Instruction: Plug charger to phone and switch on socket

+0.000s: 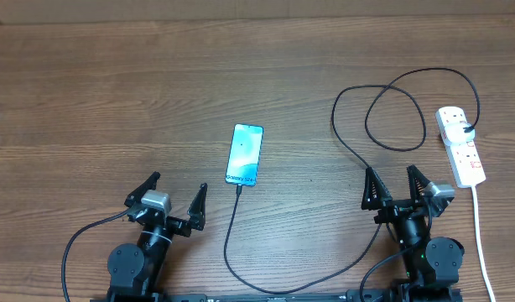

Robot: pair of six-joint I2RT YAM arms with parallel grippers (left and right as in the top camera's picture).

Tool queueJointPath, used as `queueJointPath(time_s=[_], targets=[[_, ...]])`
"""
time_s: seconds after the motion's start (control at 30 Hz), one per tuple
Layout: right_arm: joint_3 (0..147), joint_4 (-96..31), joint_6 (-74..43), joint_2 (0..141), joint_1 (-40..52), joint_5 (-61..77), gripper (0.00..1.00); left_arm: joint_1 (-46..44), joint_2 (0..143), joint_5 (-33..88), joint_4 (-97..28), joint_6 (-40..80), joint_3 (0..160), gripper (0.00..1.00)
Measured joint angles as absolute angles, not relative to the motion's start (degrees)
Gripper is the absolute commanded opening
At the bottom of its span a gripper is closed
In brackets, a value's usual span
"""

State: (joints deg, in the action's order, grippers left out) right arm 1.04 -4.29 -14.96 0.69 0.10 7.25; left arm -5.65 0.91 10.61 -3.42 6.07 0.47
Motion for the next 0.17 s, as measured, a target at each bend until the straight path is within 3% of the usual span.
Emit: queueJointPath(time_s=[0.17], targets=[[1.0, -4.3, -15.0, 0.7, 0.1, 7.2, 1.00, -5.7, 0.9, 10.6, -3.4, 6.1, 0.5, 0.99]])
